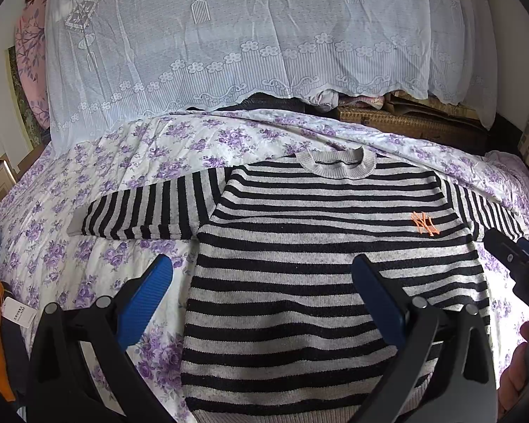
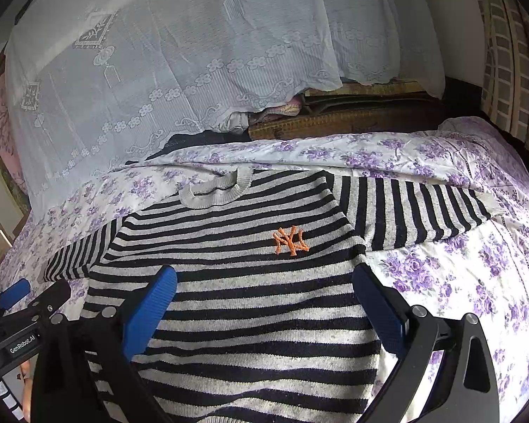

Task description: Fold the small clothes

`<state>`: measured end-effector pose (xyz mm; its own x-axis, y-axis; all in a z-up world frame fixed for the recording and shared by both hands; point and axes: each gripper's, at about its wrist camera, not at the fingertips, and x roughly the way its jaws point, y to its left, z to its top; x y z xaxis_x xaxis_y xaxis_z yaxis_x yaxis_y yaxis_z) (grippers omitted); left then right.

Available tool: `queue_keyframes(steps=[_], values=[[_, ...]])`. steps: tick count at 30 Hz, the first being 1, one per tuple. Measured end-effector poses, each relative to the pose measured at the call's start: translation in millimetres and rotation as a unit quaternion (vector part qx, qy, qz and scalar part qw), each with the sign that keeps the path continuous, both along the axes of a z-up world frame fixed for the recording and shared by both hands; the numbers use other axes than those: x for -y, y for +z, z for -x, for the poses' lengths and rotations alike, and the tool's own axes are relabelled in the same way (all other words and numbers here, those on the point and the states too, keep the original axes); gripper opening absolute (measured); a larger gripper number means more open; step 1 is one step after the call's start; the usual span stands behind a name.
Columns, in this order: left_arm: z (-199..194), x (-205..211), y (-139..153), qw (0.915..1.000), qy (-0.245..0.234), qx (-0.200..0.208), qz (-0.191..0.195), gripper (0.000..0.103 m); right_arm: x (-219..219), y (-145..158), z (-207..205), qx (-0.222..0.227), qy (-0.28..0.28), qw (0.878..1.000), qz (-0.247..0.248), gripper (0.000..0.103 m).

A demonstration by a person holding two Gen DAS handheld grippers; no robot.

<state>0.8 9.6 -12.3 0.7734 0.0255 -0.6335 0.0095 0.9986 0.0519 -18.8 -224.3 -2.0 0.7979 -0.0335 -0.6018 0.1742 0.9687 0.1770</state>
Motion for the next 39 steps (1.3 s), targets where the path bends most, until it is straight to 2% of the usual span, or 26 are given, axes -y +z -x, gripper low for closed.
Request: queue_keyframes(steps=[39], values=[[1.1,-0.9,-0.1,1.0000,-0.001,-0.001,0.001,0.099,5.7,-1.3,-0.8,0.000,0.001,1.000,-0.006,0.100]])
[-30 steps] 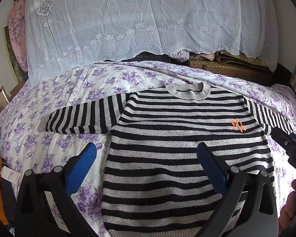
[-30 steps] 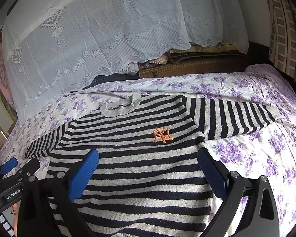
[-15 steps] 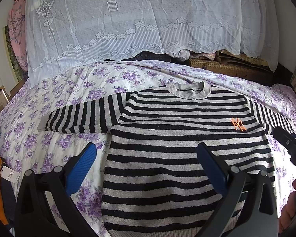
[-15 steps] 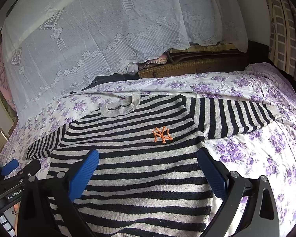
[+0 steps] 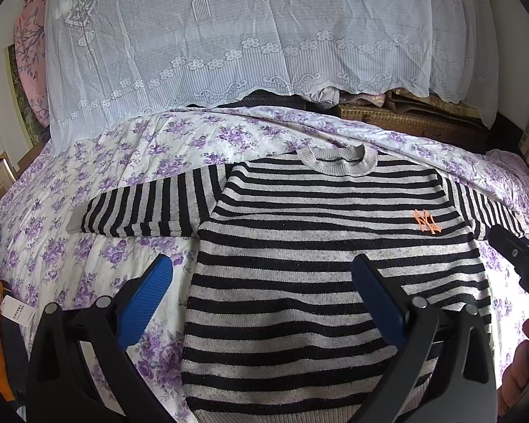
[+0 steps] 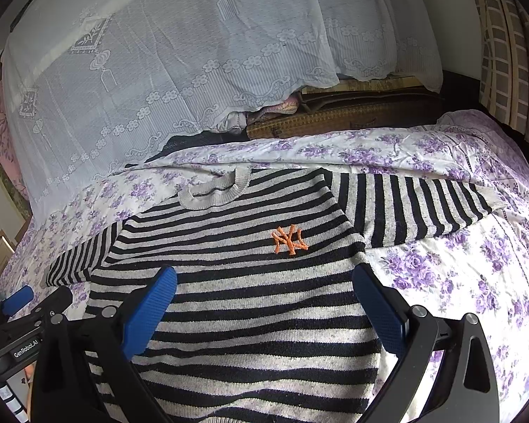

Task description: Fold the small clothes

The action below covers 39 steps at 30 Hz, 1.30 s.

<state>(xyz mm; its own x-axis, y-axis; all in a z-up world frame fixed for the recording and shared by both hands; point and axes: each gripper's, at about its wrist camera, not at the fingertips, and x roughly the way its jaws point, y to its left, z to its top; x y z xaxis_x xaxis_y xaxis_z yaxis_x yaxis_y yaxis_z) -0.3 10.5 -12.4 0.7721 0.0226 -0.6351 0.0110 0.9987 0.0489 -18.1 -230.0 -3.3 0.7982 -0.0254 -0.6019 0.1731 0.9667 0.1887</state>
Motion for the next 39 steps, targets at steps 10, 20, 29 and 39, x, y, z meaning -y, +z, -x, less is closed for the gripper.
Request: queue_keyframes(steps=[10,20,29,39], values=[[0.0,-0.5,-0.6,1.0000,0.000,-0.001,0.001,0.099,1.0,-0.1,-0.4,-0.001,0.000,1.000,-0.002,0.100],[0.2,-0.7,-0.8,1.0000,0.000,-0.002,0.001,0.099,2.1,0.2,-0.1,-0.001,0.001,1.000,-0.002,0.100],[7.2,-10.3,-17.1,0.9997,-0.007,-0.020,0.009,0.099,-2.3,-3.8,3.5,-0.006,0.015,1.000,-0.002,0.100],[25.9,-61.0,-81.5,0.9878,-0.020,-0.144,0.056,0.099,21.2,-40.7,70.2,0.023,0.071,0.996,-0.055,0.100]])
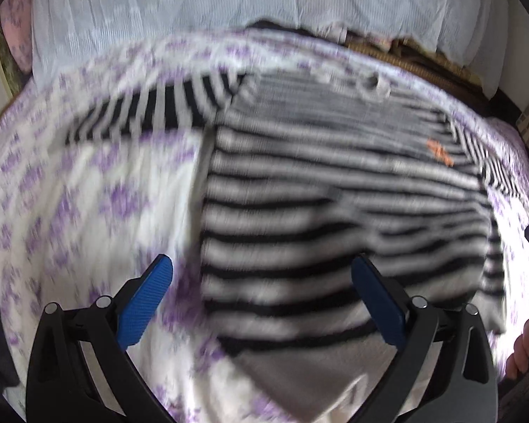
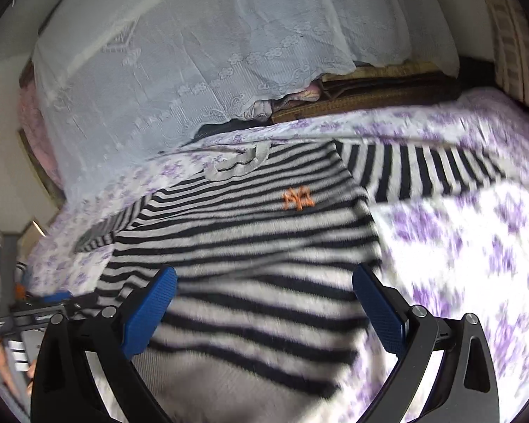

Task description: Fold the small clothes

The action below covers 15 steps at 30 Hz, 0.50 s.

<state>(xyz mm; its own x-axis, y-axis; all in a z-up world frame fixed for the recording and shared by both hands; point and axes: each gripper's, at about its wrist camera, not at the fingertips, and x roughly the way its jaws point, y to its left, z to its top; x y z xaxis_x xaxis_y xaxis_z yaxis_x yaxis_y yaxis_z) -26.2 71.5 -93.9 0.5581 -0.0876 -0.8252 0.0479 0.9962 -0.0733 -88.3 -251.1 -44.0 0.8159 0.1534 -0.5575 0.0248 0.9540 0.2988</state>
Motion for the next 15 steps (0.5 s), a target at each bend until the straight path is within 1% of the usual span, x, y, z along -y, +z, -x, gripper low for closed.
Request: queue_keyframes(steps=[2,5,7,9,10,11,12,13,14,15], values=[[5.9,-8.8,-8.3,0.9998,-0.001,-0.016,0.014,0.099,14.2,-9.1,9.7,-0.012,-0.005,1.000,-0.019,0.100],[24.4,-27.5,-18.9,0.9986,0.000,-0.032,0.042,0.099,34.3,-27.8,30.1,-0.044,-0.031,0.997,-0.058,0.100],[34.1,-36.4,-23.1,0.9970,-0.007,-0.038,0.067,0.099,46.3,-38.2,40.9,-0.066,-0.022,0.992,-0.110,0.100],[43.1,-39.8,-22.1,0.9945,-0.020,-0.042,0.094,0.099,44.7,-45.6,46.2,-0.090,0.004,0.986,-0.144,0.100],[44.4,-39.6,-19.9,0.9928,-0.029,-0.044,0.108,0.099,38.7,-48.2,47.4,-0.100,0.019,0.983,-0.151,0.100],[45.8,-38.9,-18.5,0.9884,-0.047,-0.052,0.135,0.099,35.2,-50.0,47.7,-0.110,0.033,0.981,-0.156,0.099],[45.0,-37.5,-17.7,0.9840,-0.058,-0.060,0.157,0.099,27.9,-51.5,47.2,-0.120,0.051,0.979,-0.160,0.095],[42.5,-35.6,-18.8,0.9754,-0.074,-0.077,0.193,0.099,19.4,-52.9,45.5,-0.127,0.065,0.977,-0.159,0.092],[38.4,-33.3,-21.2,0.9689,-0.078,-0.093,0.216,0.099,5.8,-56.7,41.0,-0.138,0.080,0.975,-0.156,0.087],[34.6,-30.5,-23.0,0.9668,-0.075,-0.101,0.222,0.099,-0.9,-58.9,37.9,-0.145,0.082,0.974,-0.155,0.081]])
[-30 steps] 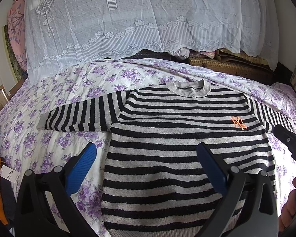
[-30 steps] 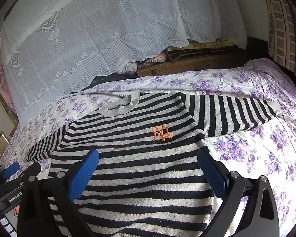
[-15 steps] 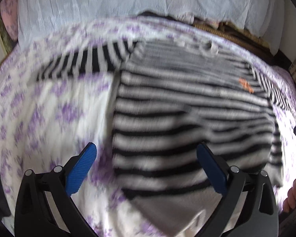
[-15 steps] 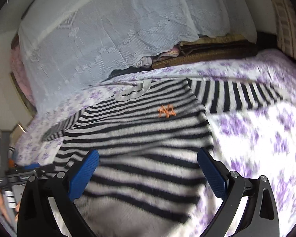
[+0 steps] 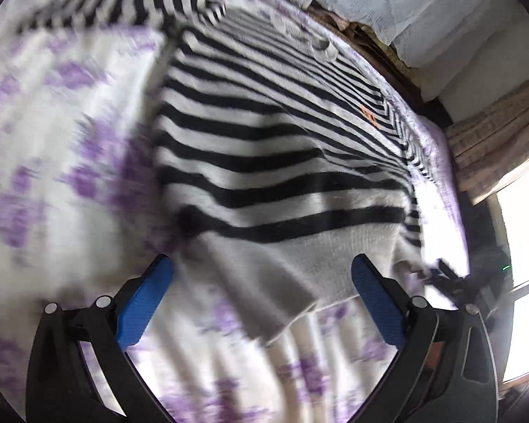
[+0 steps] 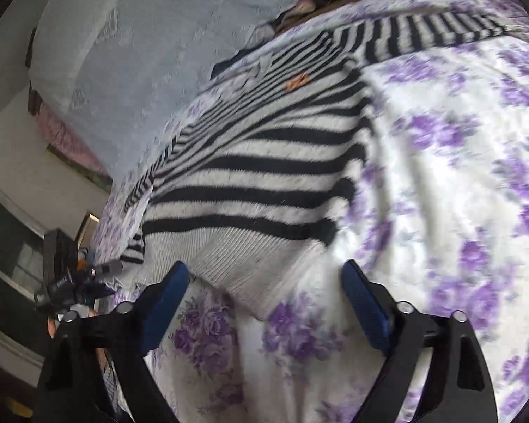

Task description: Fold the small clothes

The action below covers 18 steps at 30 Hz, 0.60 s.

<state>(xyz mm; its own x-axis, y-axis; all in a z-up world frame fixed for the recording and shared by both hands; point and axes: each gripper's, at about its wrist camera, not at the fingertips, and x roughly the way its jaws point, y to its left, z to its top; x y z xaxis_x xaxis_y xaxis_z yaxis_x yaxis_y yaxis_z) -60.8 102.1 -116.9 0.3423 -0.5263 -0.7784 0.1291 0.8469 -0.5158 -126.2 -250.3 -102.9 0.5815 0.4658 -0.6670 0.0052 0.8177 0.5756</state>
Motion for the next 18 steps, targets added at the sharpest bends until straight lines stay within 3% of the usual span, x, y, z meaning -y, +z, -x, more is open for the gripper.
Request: queue_keyframes(steps=[1,2,4,6,8,11,15,18], values=[[-5.8,3.3,-2.9,0.9999,0.005,-0.011,-0.008,0.099,-7.6,-3.0,-4.5,-0.006,-0.001,1.000,0.004,0.078],[-10.9,5.3,-5.4,0.9997,0.007,-0.015,-0.016,0.099,-12.7,-5.1,-8.1,-0.010,-0.002,1.000,0.007,0.068],[-20.2,7.8,-9.3,0.9994,0.009,-0.027,-0.019,0.098,-20.6,-8.5,-18.4,-0.020,-0.005,1.000,0.003,0.045],[-21.9,8.2,-8.2,0.9993,0.012,-0.025,-0.027,0.085,-26.5,-15.3,-28.3,-0.032,0.005,0.999,-0.023,0.017],[-20.2,10.9,-7.3,0.9989,0.003,-0.022,-0.042,0.047,-30.8,-22.3,-27.5,-0.034,0.002,0.999,-0.031,0.012],[-12.7,5.3,-6.8,0.9987,-0.006,-0.024,-0.044,0.013,-21.7,-6.1,-18.9,-0.015,-0.001,1.000,-0.026,0.008],[11.3,-4.7,3.4,0.9985,-0.024,0.002,-0.048,0.010,-11.6,23.0,2.1,0.010,0.005,1.000,0.011,0.008],[18.2,-7.2,-6.1,0.9979,-0.031,-0.007,-0.056,0.011,-1.6,8.8,7.1,-0.029,0.019,0.998,0.055,0.008]])
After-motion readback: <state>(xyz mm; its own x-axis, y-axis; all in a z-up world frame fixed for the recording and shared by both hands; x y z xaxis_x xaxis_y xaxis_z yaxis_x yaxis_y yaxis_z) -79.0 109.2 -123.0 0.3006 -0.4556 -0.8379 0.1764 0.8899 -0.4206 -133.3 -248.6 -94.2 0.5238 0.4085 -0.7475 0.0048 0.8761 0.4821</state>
